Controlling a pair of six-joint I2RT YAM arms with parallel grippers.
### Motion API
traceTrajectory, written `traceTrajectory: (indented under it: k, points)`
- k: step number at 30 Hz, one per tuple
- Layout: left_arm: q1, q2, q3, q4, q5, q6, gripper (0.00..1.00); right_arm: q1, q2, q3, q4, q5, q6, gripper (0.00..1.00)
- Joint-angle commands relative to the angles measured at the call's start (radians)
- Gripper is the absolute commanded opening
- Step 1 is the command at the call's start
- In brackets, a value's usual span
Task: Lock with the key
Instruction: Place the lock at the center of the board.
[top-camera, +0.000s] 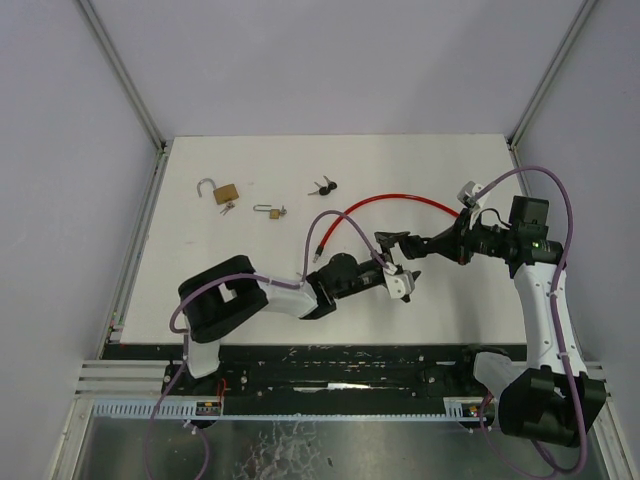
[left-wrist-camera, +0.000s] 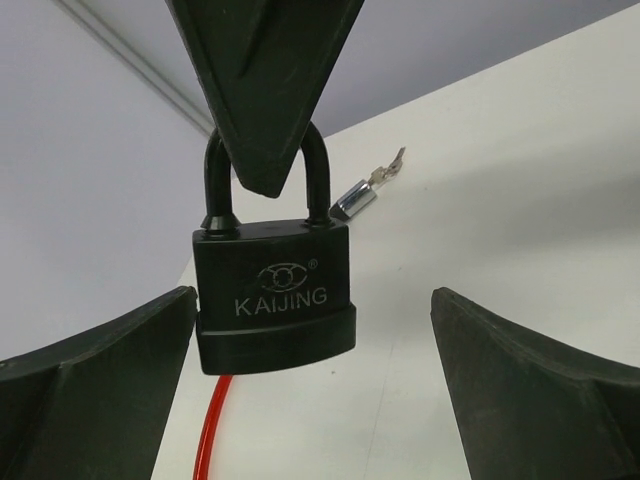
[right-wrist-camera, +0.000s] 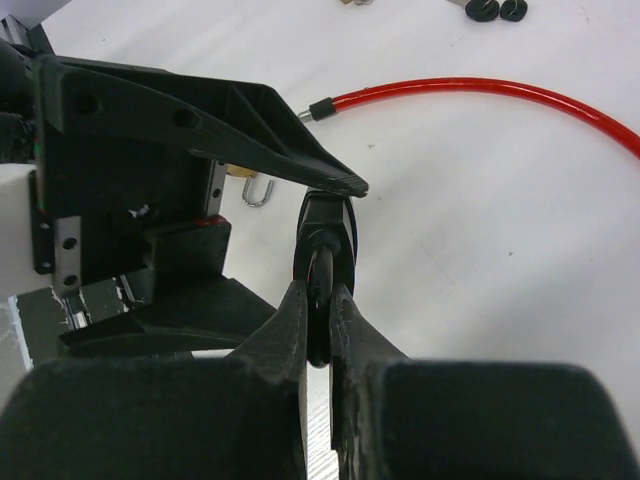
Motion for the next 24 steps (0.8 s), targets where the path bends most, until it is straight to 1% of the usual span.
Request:
traceTrajectory:
  k: [1, 3, 8, 11, 14, 17, 18, 20, 21, 23, 24]
  points:
    - [-0.01, 0.033, 0.058, 0.017, -0.138, 0.012, 0.98, -0.003, -0.001, 0.012, 0.052, -0.105, 0.027, 0.06]
    - [-0.008, 0.04, 0.073, 0.002, -0.147, 0.008, 0.96, -0.003, 0.002, 0.011, 0.054, -0.11, 0.03, 0.06]
    - [-0.01, 0.053, 0.098, -0.027, -0.167, 0.007, 0.85, -0.002, 0.005, 0.006, 0.06, -0.118, 0.035, 0.06]
    - [-0.012, 0.056, 0.11, -0.054, -0.17, 0.008, 0.68, -0.002, 0.009, 0.004, 0.063, -0.119, 0.042, 0.06]
    - [-0.017, 0.059, 0.114, -0.061, -0.172, 0.014, 0.61, -0.003, 0.012, 0.003, 0.065, -0.122, 0.045, 0.07]
    - [-0.018, 0.059, 0.115, -0.063, -0.164, 0.015, 0.49, -0.003, 0.013, 0.001, 0.067, -0.12, 0.048, 0.07]
    - [-0.018, 0.058, 0.113, -0.064, -0.162, 0.016, 0.43, -0.003, 0.013, 0.001, 0.067, -0.119, 0.05, 0.07]
    - [-0.017, 0.055, 0.111, -0.064, -0.159, 0.014, 0.3, -0.003, 0.014, 0.002, 0.067, -0.116, 0.051, 0.11]
    - [-0.017, 0.053, 0.111, -0.063, -0.158, 0.014, 0.24, -0.003, 0.014, 0.001, 0.068, -0.115, 0.051, 0.15]
    - [-0.017, 0.051, 0.109, -0.065, -0.156, 0.009, 0.15, -0.003, 0.014, 0.001, 0.068, -0.11, 0.052, 0.24]
    - [-0.017, 0.05, 0.11, -0.069, -0.157, 0.005, 0.09, -0.003, 0.012, 0.001, 0.067, -0.108, 0.051, 0.31]
